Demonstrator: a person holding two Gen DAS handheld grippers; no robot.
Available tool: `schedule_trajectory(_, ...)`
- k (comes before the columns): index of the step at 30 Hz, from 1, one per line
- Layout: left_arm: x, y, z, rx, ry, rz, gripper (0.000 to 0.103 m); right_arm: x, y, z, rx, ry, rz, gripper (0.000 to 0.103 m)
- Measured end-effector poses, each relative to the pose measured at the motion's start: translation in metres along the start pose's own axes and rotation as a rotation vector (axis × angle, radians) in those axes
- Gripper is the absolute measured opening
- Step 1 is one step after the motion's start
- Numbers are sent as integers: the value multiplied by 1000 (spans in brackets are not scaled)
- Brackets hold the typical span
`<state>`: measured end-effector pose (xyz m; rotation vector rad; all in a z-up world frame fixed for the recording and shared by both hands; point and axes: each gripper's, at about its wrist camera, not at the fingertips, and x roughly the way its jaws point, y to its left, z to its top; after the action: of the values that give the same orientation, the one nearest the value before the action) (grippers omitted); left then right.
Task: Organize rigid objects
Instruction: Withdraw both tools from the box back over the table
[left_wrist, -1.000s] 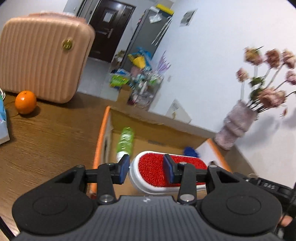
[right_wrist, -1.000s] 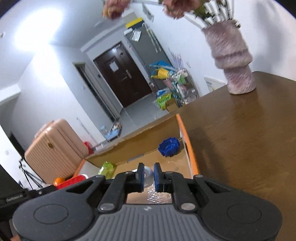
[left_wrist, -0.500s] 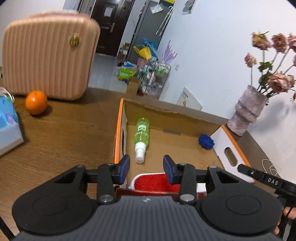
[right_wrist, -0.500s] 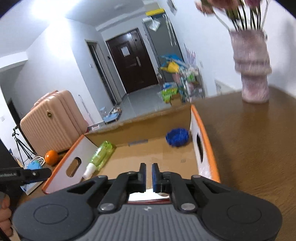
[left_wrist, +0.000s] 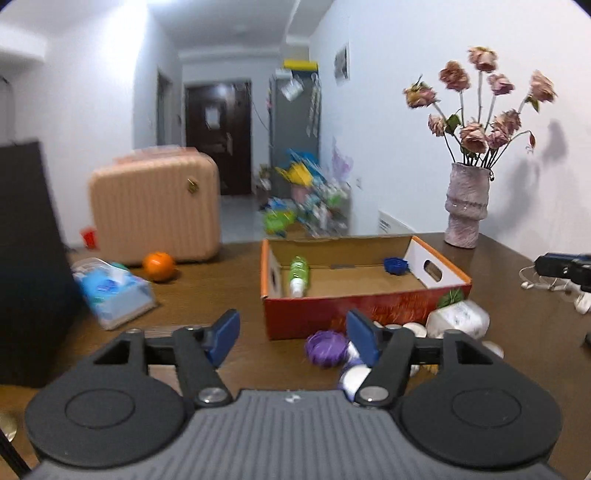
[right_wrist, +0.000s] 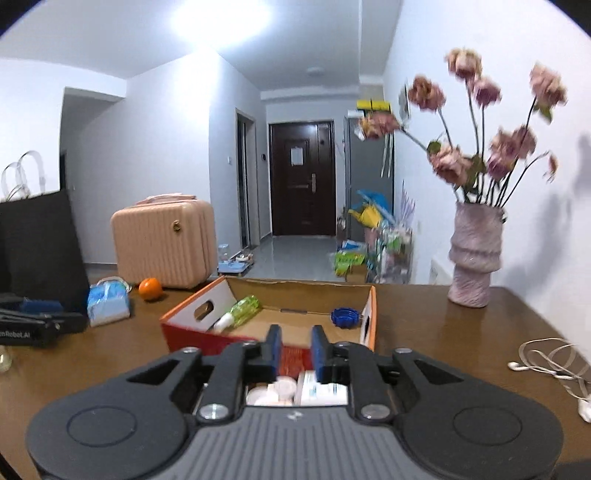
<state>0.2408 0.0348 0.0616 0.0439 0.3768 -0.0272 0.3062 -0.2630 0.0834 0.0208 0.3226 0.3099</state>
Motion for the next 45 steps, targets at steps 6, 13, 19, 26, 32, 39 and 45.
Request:
schedule_trajectory(6, -74, -27, -64, 71, -117, 76, 86, -67, 26, -55, -63, -57, -40, 47)
schedule_trajectory(13, -125, -45, -122, 68, -118, 16, 98, -123, 57, -134, -18, -71, -18, 67)
schedule_trajectory(19, -130, -60, -112, 101, -155, -21, 101, -149, 71, -158, 10, -78, -8, 77)
schedule_trajectory(26, -119, -58, -121, 103, -109, -33, 101, -146, 69, -165, 15, -65, -34, 78)
schedule_trajectory(32, -94, -49, -122, 75, -40, -6, 101, -126, 53, -169, 66, -11, -59, 78)
schedule_trajectory(39, -65, -43, -117, 50, 6, -34, 102, -103, 37, -169, 96, 28, -85, 78)
schedule_trajectory(45, -35, -46, -113, 20, 60, -77, 102, -85, 24, -162, 99, 33, -113, 77)
